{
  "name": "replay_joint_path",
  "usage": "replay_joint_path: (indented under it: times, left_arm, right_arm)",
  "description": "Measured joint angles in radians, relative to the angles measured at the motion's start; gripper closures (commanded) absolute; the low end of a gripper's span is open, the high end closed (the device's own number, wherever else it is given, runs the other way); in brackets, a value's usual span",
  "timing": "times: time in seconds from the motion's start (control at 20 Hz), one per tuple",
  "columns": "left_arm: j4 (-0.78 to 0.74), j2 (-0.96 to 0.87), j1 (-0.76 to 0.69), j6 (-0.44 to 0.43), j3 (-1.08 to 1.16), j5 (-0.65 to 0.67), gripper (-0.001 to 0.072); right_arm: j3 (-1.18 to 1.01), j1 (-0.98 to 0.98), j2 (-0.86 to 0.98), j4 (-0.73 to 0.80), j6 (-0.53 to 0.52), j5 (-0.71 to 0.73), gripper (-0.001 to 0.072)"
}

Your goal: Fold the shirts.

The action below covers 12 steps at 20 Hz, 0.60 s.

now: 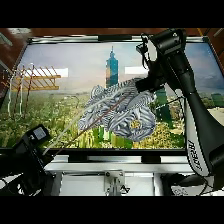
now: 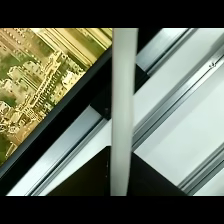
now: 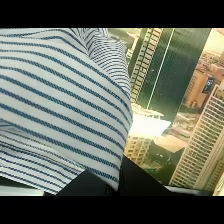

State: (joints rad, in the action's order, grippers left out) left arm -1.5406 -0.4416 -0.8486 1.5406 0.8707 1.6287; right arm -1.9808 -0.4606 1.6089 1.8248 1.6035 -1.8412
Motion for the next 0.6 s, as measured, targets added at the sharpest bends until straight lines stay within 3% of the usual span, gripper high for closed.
replay_joint_path:
  times: [0.2, 0.6]
  left_arm:
    - [-0.066, -0.077, -0.031, -0.006, -0.062, -0.041, 0.0654]
    - [-0.098, -0.453, -0.043, 0.017, -0.032, -0.432, 0.0654]
  right_arm:
    - [0.0, 0.0, -0.009, -0.004, 0.013, 0.0, 0.0641]
    - [0.0, -0.012, -0.1, -0.097, 0.065, 0.0, 0.0641]
